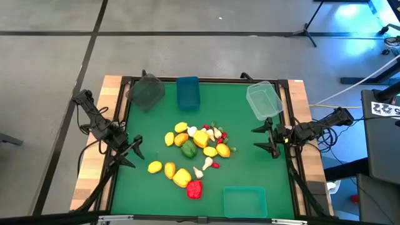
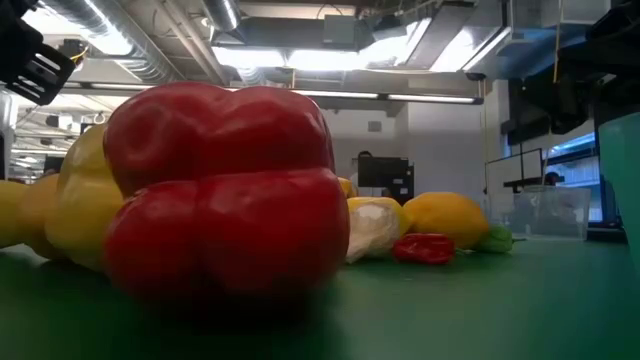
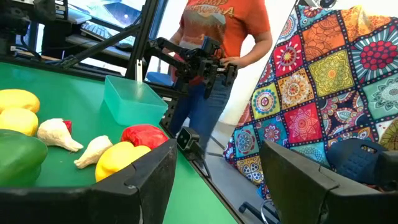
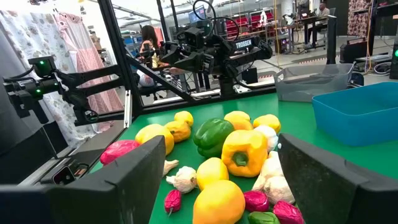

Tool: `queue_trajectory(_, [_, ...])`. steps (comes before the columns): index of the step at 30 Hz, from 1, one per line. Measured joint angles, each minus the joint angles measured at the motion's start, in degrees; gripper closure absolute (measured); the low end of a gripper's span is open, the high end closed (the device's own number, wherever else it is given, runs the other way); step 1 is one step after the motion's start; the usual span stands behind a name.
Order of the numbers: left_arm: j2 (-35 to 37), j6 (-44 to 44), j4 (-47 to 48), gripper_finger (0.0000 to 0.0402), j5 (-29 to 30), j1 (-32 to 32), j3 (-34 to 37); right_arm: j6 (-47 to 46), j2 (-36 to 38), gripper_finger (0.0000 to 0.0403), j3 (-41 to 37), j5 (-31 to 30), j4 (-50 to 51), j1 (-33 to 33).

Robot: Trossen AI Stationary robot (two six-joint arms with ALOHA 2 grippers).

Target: Sort produce into baskets

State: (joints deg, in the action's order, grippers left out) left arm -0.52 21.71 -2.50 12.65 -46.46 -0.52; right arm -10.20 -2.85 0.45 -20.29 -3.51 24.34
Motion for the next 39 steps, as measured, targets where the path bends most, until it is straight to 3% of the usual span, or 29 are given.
queue_trajectory(35, [0.0, -0.1, 0.0, 0.0174, 0.0, 0.0, 0.0, -0.7, 0.0, 0.01, 0.0, 0.0, -1.9, 0.0])
queue_trajectory(39, [0.0, -8.6, 0.1, 0.0174, -0.6, 0.1, 0.0, -0.8, 0.0, 0.01, 0.0, -2.0, -2.7, 0.0])
